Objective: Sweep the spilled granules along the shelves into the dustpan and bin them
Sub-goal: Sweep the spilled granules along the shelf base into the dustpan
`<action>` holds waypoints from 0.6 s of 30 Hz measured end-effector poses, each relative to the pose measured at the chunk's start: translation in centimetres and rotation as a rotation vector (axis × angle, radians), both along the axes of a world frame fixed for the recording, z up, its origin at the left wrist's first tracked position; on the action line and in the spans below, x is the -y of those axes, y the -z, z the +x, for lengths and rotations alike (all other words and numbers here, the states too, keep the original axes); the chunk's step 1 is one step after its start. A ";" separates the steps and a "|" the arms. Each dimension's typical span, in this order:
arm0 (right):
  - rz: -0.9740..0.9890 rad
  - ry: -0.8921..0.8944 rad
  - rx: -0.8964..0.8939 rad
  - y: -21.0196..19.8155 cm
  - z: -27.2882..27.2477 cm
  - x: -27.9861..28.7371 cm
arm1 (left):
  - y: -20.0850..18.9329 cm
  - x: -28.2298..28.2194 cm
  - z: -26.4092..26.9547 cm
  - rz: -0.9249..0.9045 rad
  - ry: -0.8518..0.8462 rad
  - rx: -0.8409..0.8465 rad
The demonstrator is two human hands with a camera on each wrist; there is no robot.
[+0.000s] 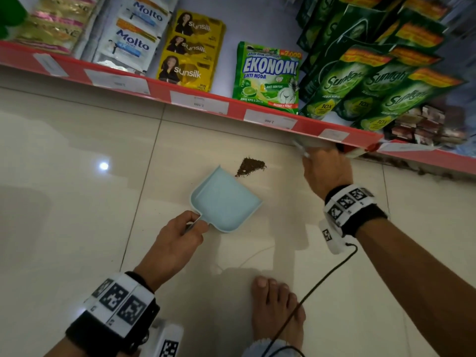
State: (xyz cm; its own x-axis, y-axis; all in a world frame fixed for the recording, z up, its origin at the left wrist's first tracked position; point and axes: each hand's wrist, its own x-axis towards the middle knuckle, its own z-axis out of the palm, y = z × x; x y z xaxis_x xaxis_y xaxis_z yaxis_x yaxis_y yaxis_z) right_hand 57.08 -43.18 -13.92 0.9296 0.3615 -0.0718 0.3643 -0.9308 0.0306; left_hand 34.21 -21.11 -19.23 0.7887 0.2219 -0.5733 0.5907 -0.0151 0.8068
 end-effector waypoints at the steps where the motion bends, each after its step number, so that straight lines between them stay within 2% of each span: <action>1: 0.017 -0.053 -0.042 0.4 -0.7 -0.3 | 0.0 0.0 0.0 -0.002 0.003 -0.007; 5: 0.212 -0.245 -0.167 0.5 -4.8 -1.7 | 0.4 -0.7 0.3 0.012 0.001 0.011; 8: 0.287 -0.286 -0.147 -0.7 -5.1 -1.6 | 1.5 0.3 -0.3 -0.001 0.051 -0.030; 10: 0.265 -0.250 -0.073 -1.5 -3.9 -0.6 | 2.0 1.4 -1.0 -0.004 0.125 -0.057; 14: 0.086 -0.051 0.046 -2.4 -0.8 1.8 | 1.1 -0.4 -0.5 0.055 0.000 0.030; 16: 0.010 0.033 0.025 -1.9 -0.3 2.0 | 0.7 -0.1 -0.6 0.026 0.033 0.012; 18: -0.032 0.028 -0.057 -1.0 -0.8 1.3 | -0.4 -0.7 -0.2 0.000 -0.006 0.007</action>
